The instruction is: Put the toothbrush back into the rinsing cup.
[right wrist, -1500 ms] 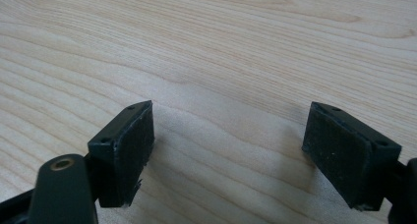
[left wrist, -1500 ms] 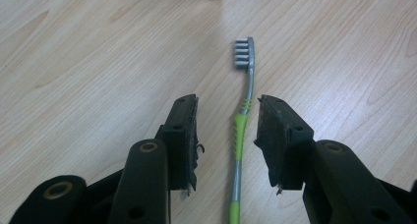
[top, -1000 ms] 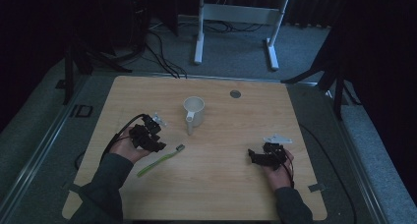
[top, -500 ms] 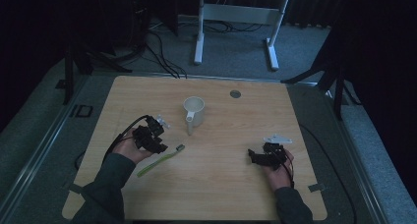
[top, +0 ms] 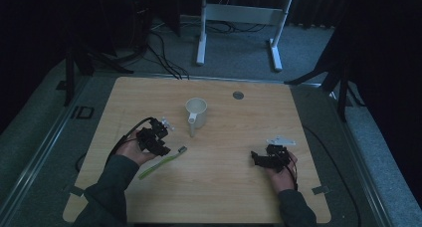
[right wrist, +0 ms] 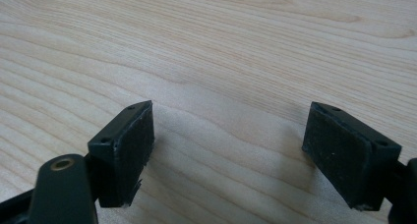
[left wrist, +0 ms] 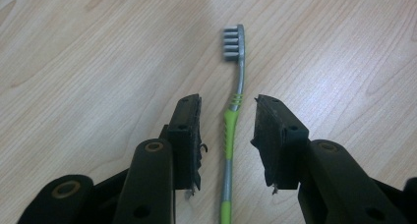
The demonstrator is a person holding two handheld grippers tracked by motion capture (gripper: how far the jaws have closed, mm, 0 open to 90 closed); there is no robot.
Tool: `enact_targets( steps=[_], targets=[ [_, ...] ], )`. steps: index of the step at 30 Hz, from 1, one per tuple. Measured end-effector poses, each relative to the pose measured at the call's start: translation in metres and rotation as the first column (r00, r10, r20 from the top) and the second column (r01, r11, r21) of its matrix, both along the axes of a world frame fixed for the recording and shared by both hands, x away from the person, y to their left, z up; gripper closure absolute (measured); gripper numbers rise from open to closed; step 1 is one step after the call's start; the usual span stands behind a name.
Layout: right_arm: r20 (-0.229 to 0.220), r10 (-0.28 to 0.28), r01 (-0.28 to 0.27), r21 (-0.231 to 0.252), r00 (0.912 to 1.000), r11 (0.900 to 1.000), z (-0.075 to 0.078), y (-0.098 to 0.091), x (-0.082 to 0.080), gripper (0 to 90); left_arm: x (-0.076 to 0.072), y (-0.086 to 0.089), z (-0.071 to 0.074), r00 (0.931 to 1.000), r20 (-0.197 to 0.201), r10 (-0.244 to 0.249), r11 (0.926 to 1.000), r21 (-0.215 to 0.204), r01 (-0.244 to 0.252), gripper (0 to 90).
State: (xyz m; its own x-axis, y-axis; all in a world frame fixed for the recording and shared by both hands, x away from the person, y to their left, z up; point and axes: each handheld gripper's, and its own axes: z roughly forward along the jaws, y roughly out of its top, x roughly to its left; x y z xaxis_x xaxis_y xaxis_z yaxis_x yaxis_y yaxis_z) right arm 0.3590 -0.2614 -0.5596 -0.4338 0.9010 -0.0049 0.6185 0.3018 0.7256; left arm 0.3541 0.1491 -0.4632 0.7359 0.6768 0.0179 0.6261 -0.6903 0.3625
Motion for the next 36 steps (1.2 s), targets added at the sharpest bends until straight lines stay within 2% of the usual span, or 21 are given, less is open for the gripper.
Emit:
enact_targets(
  steps=[7, 13, 36],
  targets=[
    [0.0, 0.0, 0.0, 0.0, 1.0, 1.0, 0.0, 0.0, 0.0, 19.2, 0.0, -0.002, -0.003, 0.9999, -0.013, -0.003, 1.0, 0.009, 0.004, 63.1],
    [0.0, 0.0, 0.0, 0.0, 1.0, 1.0, 0.0, 0.0, 0.0, 19.2, 0.002, -0.004, -0.007, 0.9995, -0.031, -0.011, 0.9991, 0.04, 0.012, 63.6],
    [0.0, 0.0, 0.0, 0.001, 1.0, 1.0, 0.0, 0.0, 0.0, 19.2, 0.006, -0.01, -0.017, 0.9969, -0.076, -0.019, 0.998, 0.059, 0.024, 65.0]
  ],
)
